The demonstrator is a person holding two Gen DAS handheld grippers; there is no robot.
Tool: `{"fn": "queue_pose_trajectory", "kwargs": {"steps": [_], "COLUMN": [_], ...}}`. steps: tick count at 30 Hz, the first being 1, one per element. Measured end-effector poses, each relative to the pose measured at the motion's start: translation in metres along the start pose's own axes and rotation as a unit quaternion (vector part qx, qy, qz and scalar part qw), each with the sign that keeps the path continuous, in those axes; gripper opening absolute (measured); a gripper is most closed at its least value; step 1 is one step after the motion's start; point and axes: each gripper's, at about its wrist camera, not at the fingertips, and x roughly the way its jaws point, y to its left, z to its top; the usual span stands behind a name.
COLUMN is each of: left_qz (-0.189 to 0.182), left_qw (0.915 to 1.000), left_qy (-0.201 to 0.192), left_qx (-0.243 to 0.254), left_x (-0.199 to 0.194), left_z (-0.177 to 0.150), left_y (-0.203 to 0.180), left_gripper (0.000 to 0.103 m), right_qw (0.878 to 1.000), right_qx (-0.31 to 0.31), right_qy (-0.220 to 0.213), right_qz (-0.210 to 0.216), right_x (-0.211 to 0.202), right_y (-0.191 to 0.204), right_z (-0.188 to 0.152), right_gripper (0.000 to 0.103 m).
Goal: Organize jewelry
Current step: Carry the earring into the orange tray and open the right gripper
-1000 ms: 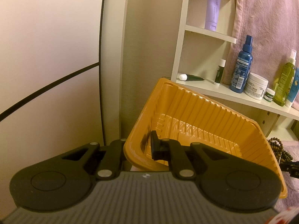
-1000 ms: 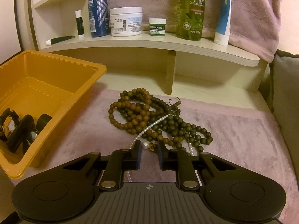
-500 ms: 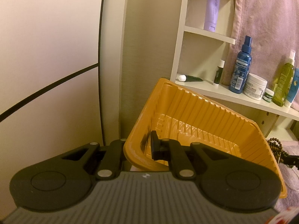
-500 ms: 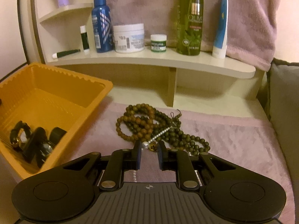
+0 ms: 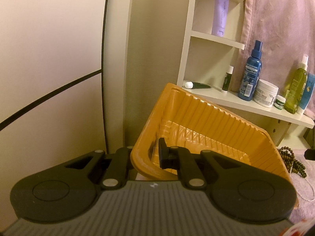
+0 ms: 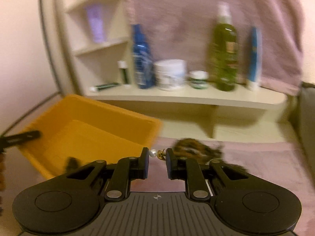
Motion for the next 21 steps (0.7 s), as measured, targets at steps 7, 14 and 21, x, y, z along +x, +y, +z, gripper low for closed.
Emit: {"fn": "queue_pose_trajectory", "kwargs": {"steps": [7,14,21], "left_qz": [-0.002,-0.004,-0.005], "left_qw": [1.0,1.0,1.0], "left_qy": [0.0,0.0,0.0], "left_qx": [-0.002,-0.005,-0.007], "left_x": [-0.001,0.0,0.001], "left_z": [0.0,0.0,0.0], "left_y": [0.001,0.0,0.0], "left_gripper": [0.01,0.01,0.01], "right_qw": [0.996,0.99,0.986], "right_qx": [-0.018,-0.039,-0.052], "right_qy": [0.011,0.029,0.063], "right_qz": [0.084,0.135,0.146], "right_x": [0.016,0.044,0.074], "right_y": [0.055,0.095,0.112], "right_z": [0.005,0.007,-0.002], "right_gripper": [0.018,0.018,0.018]}}
